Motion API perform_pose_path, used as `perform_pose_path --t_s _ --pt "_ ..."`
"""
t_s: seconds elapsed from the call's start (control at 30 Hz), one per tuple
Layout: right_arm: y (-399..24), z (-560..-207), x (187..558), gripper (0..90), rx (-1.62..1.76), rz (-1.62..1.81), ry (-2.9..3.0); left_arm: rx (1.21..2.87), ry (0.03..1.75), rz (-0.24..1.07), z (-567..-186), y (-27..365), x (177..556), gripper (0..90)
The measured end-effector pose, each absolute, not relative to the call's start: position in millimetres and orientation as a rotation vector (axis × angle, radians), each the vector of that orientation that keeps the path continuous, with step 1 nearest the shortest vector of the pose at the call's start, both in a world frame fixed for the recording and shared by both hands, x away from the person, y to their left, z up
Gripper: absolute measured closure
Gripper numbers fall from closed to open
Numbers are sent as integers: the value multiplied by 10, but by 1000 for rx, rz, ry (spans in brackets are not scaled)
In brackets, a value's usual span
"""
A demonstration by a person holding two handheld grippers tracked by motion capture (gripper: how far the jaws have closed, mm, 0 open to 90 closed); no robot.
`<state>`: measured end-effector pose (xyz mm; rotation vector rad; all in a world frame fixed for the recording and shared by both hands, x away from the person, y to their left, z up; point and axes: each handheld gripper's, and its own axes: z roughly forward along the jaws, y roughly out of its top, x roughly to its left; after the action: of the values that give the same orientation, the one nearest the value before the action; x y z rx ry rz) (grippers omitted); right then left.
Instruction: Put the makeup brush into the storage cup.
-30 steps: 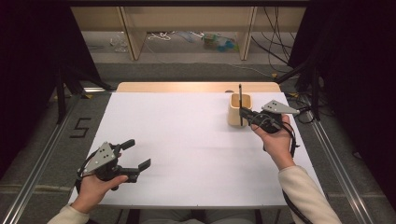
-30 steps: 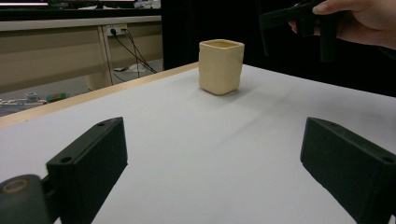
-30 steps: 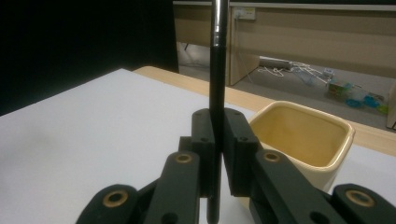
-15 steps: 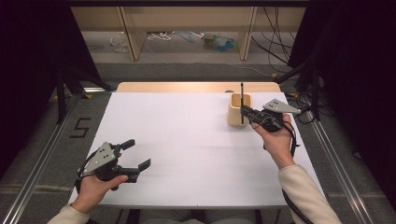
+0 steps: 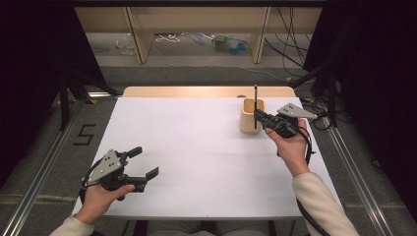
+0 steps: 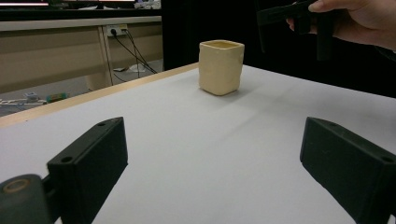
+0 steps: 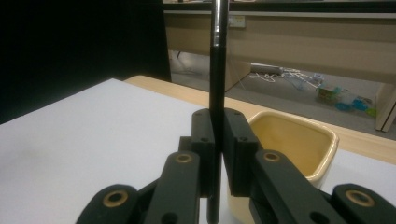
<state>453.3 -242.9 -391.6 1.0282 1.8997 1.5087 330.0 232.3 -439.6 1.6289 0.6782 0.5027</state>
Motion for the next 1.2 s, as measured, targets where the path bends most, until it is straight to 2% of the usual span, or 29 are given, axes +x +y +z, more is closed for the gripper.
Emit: perform_pose_path --t_s 1.2 --pt "-2428 -3864 4674 843 1068 1514 1839 1630 682 500 -4401 2320 3300 71"
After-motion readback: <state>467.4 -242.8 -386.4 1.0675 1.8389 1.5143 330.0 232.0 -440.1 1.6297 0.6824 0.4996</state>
